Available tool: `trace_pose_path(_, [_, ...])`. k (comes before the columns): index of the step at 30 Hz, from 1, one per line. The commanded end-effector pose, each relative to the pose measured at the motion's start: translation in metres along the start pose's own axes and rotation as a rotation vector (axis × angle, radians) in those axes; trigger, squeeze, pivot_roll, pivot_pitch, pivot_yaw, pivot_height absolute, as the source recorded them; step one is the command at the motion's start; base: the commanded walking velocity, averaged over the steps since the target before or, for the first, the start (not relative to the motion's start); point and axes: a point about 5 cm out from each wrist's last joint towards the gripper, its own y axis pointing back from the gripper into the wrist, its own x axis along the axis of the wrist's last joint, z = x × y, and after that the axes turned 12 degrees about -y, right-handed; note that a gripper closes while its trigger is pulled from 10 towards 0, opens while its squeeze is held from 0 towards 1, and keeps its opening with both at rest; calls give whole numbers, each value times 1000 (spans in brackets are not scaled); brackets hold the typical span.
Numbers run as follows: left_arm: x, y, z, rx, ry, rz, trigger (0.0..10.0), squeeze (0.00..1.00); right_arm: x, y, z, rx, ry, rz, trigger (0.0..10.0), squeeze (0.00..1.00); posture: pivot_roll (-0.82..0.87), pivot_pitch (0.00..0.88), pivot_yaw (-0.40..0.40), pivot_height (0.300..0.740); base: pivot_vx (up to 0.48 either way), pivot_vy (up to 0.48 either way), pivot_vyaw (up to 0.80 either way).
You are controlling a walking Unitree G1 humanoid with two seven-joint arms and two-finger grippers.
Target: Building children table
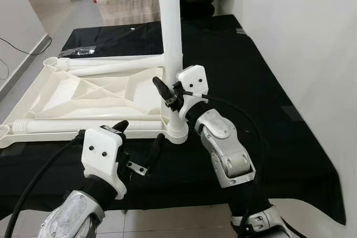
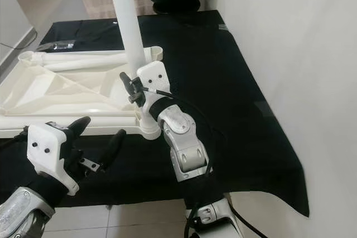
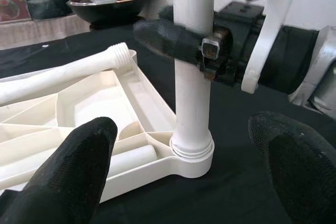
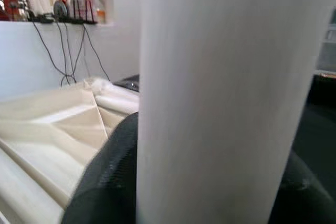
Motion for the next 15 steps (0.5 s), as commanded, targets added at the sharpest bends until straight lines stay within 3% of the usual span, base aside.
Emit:
trace_pose_path(1, [-1, 0, -1, 3, -5, 1, 10000, 0, 0, -5, -18, 24, -47, 5, 10000, 549, 161, 115, 31, 740, 0, 0, 0])
trace_pose_path(2, [-1, 0, -1, 3, -5, 1, 10000, 0, 3, -6, -19, 51, -55, 15, 10000, 1000, 161, 115, 31, 740, 0, 0, 0])
trace_pose_path(4, [0, 0, -1, 3, -4, 0, 10000, 0, 6, -6, -17, 75, -59, 24, 10000, 1000, 160, 118, 31, 740, 0, 0, 0])
trace_pose_path(6, [0, 0, 0, 2, -3, 0, 10000, 0, 12, -10, -15, 255, -90, 32, 10000, 1000, 162, 121, 29, 740, 0, 0, 0])
trace_pose_path(7, [0, 0, 0, 2, -3, 0, 10000, 0, 12, -10, -15, 255, -90, 32, 10000, 1000, 162, 121, 29, 740, 0, 0, 0])
trace_pose_path(9, [0, 0, 0, 1, -1, 0, 10000, 0, 12, -12, -13, 423, -109, 3, 10000, 1000, 162, 121, 29, 740, 0, 0, 0])
trace_pose_path(10, [0, 0, 0, 1, -1, 0, 10000, 0, 12, -12, -13, 423, -109, 3, 10000, 1000, 162, 121, 29, 740, 0, 0, 0])
trace_pose_path(12, [0, 1, 1, 0, 2, -1, 10000, 0, 8, -13, -6, 575, -86, -49, 10000, 1000, 161, 127, 29, 740, 0, 0, 0])
trace_pose_path(14, [0, 1, 2, -1, 3, -1, 10000, 0, 8, -15, -1, 618, -70, -69, 10000, 1000, 167, 131, 27, 740, 0, 0, 0])
trace_pose_path(15, [0, 2, 2, 1, 4, -3, 10000, 0, 11, -21, 5, 635, -72, -77, 10000, 835, 169, 132, 27, 740, 0, 0, 0])
